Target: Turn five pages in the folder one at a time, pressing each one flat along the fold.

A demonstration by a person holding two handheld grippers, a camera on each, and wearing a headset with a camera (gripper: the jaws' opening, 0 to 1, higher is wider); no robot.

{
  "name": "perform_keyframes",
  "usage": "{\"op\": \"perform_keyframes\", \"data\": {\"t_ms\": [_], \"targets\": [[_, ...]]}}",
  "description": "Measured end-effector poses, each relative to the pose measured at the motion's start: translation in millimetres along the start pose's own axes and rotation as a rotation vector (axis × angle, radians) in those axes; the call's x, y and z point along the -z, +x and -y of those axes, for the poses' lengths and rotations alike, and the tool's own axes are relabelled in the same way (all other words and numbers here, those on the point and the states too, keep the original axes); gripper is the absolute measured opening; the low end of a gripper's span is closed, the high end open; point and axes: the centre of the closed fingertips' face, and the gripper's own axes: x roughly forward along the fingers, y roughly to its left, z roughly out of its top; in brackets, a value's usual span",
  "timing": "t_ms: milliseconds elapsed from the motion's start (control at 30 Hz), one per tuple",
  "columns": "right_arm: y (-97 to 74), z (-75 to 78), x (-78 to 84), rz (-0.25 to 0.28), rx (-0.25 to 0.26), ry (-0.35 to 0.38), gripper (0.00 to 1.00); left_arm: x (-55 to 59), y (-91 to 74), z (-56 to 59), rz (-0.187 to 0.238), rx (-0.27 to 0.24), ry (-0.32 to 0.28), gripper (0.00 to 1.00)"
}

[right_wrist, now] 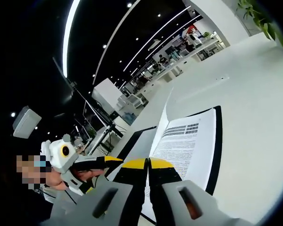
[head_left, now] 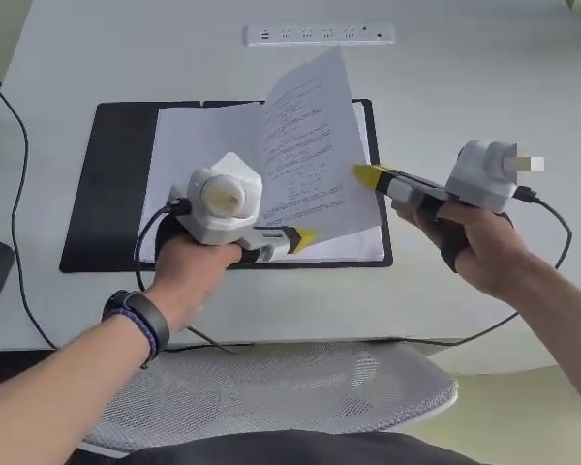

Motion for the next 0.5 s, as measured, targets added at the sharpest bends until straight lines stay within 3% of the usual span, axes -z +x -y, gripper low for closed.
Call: {"op": "perform_keyframes", "data": {"t_ms": [500], "targets": [[33.5,-65.9,-17.0,0.000,-0.136,-0.081,0.00,30.6,-64.2,-52.7,0.016,-0.126,-0.082,0.70]]}}
